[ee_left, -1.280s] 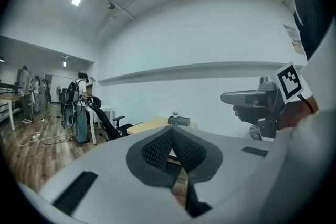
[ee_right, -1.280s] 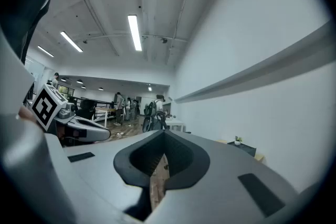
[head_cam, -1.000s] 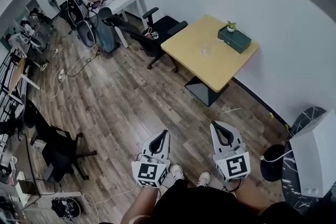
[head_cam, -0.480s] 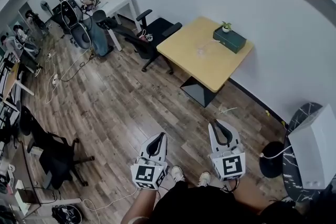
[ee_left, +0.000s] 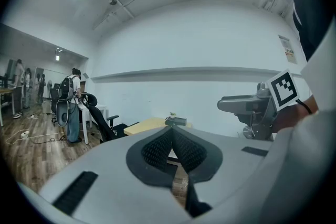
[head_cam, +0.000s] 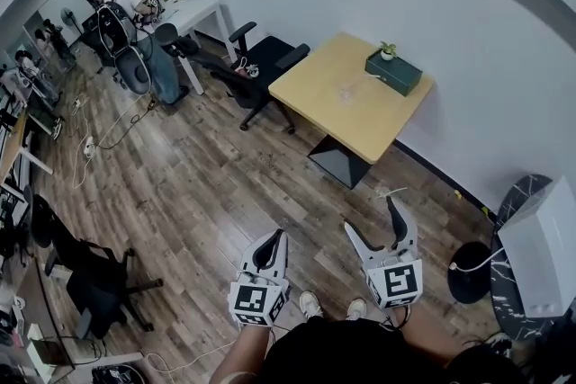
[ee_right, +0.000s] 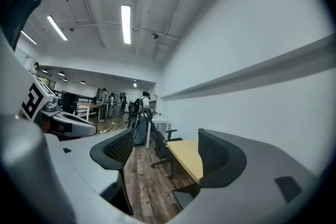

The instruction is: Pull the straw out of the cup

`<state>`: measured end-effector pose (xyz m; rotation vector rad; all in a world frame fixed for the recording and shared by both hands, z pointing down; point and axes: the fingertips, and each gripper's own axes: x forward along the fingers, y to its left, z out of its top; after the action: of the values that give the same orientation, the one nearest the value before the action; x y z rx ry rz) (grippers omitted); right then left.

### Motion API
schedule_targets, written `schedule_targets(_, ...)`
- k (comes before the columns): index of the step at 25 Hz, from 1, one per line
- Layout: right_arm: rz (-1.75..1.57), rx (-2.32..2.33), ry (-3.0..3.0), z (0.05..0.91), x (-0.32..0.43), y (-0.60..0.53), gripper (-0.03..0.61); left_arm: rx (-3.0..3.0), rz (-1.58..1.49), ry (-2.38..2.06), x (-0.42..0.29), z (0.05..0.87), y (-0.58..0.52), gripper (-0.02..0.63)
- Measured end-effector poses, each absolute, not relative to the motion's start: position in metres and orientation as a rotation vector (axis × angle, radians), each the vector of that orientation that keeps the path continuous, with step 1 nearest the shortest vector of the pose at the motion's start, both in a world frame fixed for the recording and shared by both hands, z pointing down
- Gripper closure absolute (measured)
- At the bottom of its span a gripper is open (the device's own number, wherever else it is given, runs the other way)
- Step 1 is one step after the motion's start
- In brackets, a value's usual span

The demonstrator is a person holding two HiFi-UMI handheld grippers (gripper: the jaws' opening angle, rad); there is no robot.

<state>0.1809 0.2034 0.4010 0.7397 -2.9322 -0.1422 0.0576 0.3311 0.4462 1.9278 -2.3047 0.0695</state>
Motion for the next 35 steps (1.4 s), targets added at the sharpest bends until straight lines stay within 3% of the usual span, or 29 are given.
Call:
schedule_targets(3,-0.150,0.780,-2.946,0.398,0.169,0.203,0.097,1.954,0.072,-2.287,0.043,0.447,0.331,0.595)
schedule_targets(10,-0.111,0.921,-2.943,0.401,0.147,0.195,-0.017,2.000,0.092,-2.251,0.012,0.454,0.328,0.595)
schedule_targets(20,-0.098,0.935,-2.888,0.421,0.115,0.153,-0.017,1.999,0.103,-2.230,-0.032,0.464,0.293,0.595)
schedule_targets(35,-0.020,0.945,-2.852,0.446,0.046,0.002,-0.012,2.017,0.176,-2.189,-0.099,0.472,0.139,0.595)
